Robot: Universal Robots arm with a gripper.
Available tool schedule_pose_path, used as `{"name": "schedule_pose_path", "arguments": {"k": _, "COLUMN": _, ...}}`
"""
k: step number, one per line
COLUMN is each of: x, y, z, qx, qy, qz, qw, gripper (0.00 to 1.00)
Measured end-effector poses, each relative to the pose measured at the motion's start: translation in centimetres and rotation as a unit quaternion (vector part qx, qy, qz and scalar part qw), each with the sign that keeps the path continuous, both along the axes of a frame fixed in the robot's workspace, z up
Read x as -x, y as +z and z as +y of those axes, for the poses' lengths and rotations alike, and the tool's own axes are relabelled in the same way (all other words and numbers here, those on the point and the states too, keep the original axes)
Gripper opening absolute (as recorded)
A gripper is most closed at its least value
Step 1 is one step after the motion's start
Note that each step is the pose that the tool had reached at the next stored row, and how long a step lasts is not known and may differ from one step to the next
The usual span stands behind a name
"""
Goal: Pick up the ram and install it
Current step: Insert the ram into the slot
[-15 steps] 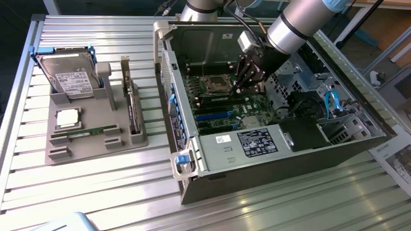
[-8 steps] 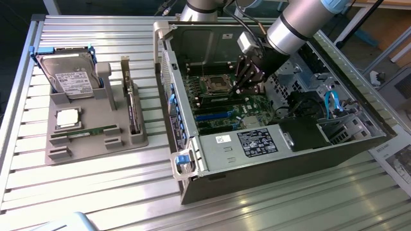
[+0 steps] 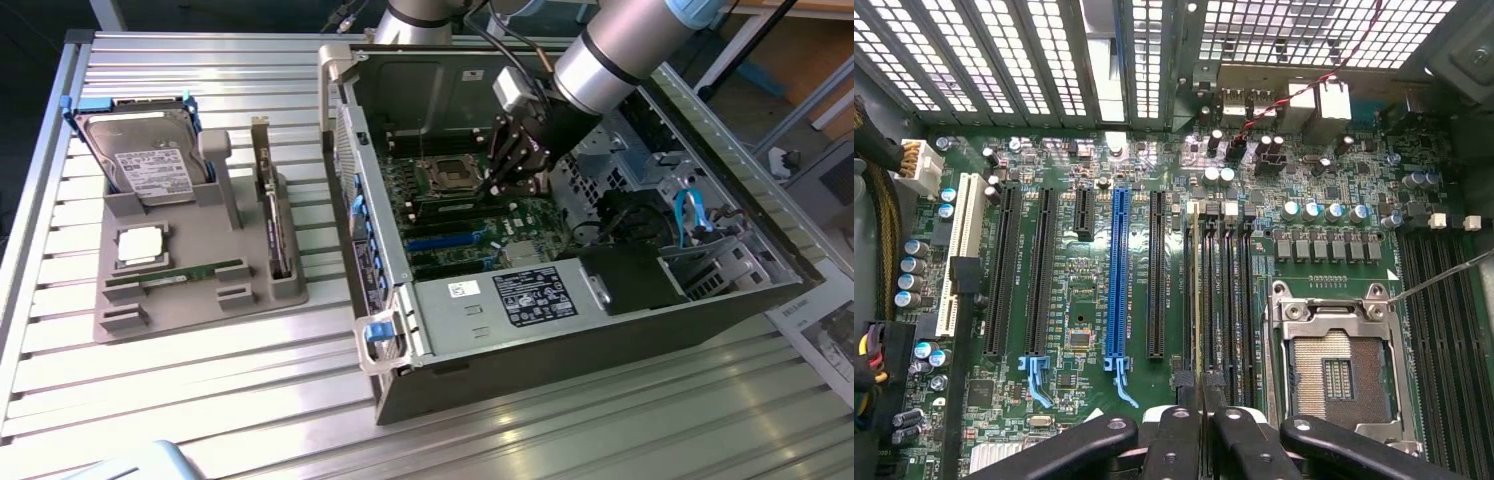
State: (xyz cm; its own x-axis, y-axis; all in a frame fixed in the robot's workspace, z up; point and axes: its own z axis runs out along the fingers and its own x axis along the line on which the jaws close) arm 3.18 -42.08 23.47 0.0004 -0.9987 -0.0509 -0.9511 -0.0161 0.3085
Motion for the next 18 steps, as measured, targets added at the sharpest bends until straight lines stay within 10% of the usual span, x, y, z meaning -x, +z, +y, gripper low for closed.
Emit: {"name": "schedule_pose_path", "arguments": {"k": 18, "x": 0.03, "y": -0.22, "z": 0.0, "qx": -0.0001, "qy": 0.0, "qz": 0.0, "qw": 1.0, "gripper": 0.13}}
